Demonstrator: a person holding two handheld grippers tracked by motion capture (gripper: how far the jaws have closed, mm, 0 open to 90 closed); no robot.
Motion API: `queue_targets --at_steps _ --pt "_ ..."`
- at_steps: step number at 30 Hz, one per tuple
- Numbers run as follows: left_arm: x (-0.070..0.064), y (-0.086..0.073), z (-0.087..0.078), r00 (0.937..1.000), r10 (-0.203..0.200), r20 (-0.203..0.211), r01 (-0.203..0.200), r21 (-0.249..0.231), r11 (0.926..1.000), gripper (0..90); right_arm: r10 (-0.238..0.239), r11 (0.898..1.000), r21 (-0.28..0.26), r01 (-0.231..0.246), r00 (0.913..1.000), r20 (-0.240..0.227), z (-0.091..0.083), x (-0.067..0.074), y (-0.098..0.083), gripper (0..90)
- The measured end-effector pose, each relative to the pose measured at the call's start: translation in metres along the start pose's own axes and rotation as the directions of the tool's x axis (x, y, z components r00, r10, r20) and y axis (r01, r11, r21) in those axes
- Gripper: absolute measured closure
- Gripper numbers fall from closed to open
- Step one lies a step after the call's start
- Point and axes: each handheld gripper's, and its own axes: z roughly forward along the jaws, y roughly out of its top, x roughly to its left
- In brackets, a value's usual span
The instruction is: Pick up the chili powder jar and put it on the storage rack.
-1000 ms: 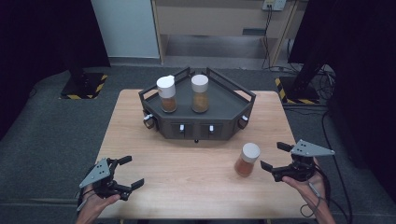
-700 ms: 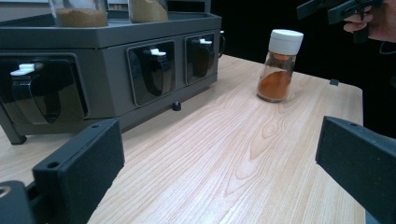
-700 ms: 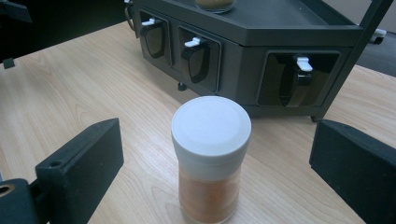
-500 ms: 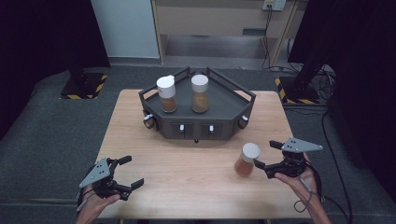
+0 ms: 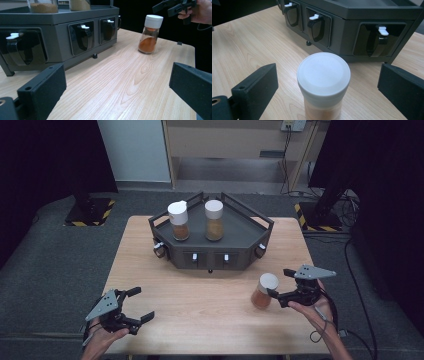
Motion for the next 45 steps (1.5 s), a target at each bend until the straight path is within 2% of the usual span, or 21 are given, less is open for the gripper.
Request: queue_targets --at_steps 18,28,30,31,33,35,37,45 --pt "0.0 0.001 0.001 1.0 -0.001 0.007 0.001 0.009 1.0 0.0 0.013 0.999 0.038 -0.012 0.9995 -0.027 0.024 -0.005 -0.002 6.2" --pt "0.001 0.0 0.002 0.9999 -0.002 0.01 0.002 0.008 1.0 0.0 -0.002 0.998 0.057 0.003 0.9995 -0.032 0.033 -0.005 -0.003 16.9" --pt "0.001 0.0 0.002 0.9999 -0.002 0.011 0.002 0.009 1.0 0.0 -0.013 0.998 0.062 0.015 0.9995 -0.029 0.035 -0.004 -0.004 23.3" --pt "0.001 0.0 0.002 0.9999 -0.002 0.011 0.002 0.008 1.0 0.0 -0.013 0.998 0.062 0.015 0.9995 -0.029 0.035 -0.004 -0.004 23.3" --pt "0.001 0.0 0.001 0.9999 -0.002 0.01 0.002 0.008 1.0 0.0 -0.024 0.998 0.06 0.025 0.9995 -0.018 0.036 -0.003 -0.006 30.7" --pt "0.001 0.0 0.001 0.9999 -0.002 0.01 0.002 0.008 1.0 0.0 -0.018 0.998 0.057 0.02 0.9993 -0.034 0.036 -0.006 -0.007 33.8" --pt "0.001 0.001 0.001 1.0 -0.001 0.01 0.001 0.008 1.0 0.0 -0.034 0.998 0.061 0.035 0.9992 -0.023 0.036 -0.003 -0.006 34.2" --pt "0.001 0.001 0.001 0.9999 -0.001 0.01 0.001 0.008 1.0 0.0 -0.035 0.997 0.073 0.037 0.999 -0.029 0.036 -0.004 -0.002 34.3"
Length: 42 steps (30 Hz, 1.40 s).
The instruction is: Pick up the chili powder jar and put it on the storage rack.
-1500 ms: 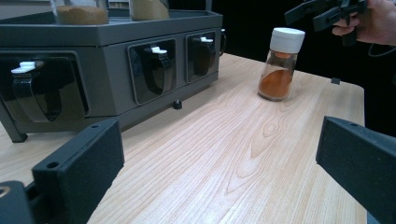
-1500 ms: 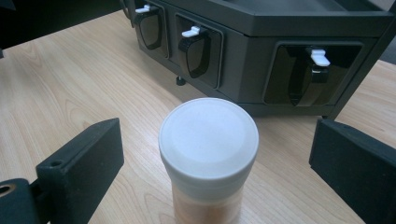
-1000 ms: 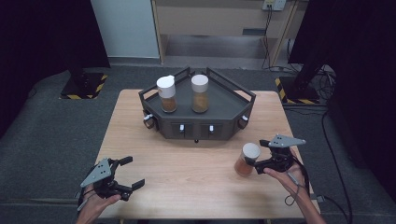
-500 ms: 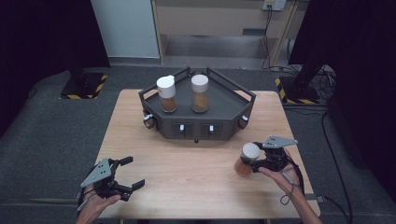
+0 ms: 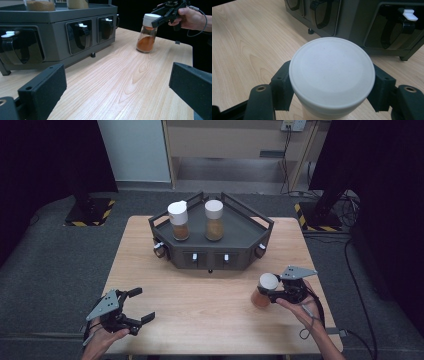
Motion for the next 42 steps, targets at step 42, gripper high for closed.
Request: queue_targets --at_steps 42 --pt "0.001 0.001 0.001 0.9999 0.001 0.013 -0.001 0.009 1.0 0.0 -0.151 0.984 0.055 0.167 0.9628 -0.224 0.002 -0.026 0.102 34.3"
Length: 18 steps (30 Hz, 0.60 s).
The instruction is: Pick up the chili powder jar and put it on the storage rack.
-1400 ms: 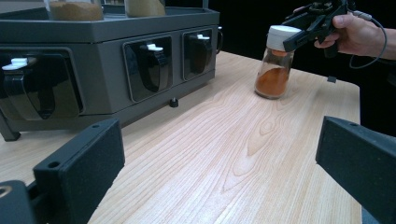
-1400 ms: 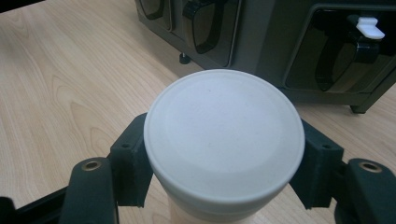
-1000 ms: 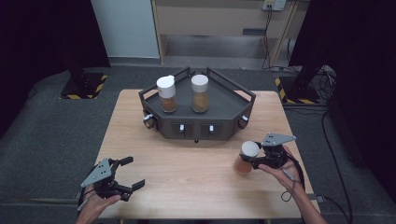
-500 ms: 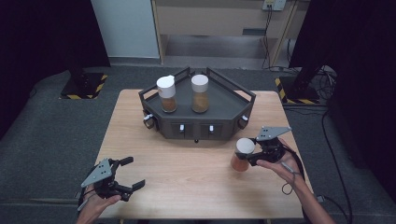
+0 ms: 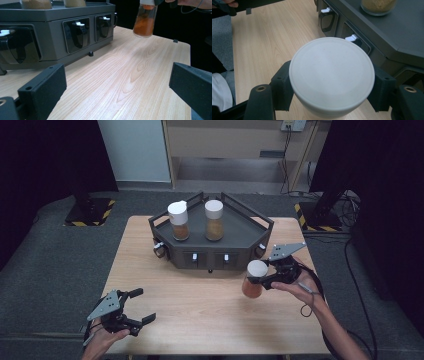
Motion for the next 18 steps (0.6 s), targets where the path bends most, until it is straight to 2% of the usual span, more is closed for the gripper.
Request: queue_targets --at_steps 7,18 --pt "0.0 0.0 0.0 1.0 0.0 0.002 0.0 0.001 1.0 0.0 0.014 1.0 -0.007 -0.014 0.9997 -0.019 -0.004 -0.009 0.012 34.3" --pt "0.001 0.0 0.0 1.0 -0.003 0.004 0.003 0.0 1.0 0.0 0.008 1.0 -0.015 -0.008 0.9998 -0.018 -0.015 -0.018 0.038 34.3"
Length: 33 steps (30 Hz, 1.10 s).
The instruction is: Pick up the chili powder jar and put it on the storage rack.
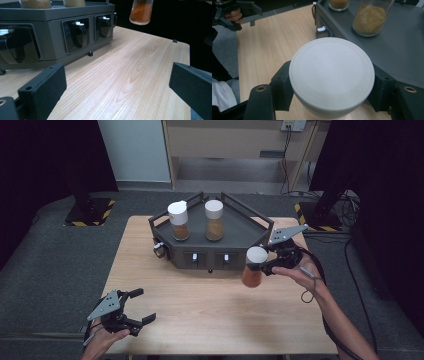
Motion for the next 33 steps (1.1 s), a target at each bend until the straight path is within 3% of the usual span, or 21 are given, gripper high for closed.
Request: queue_targets --at_steps 23,33 --pt "0.001 -0.001 0.0 1.0 -0.005 0.004 0.005 -0.002 1.0 0.0 -0.007 1.0 0.013 0.007 1.0 0.006 -0.009 -0.02 0.058 34.3" --pt "0.001 -0.001 0.0 1.0 -0.006 0.006 0.006 -0.003 1.0 0.0 0.011 1.0 0.002 -0.011 0.9996 0.025 -0.011 -0.029 0.071 34.3"
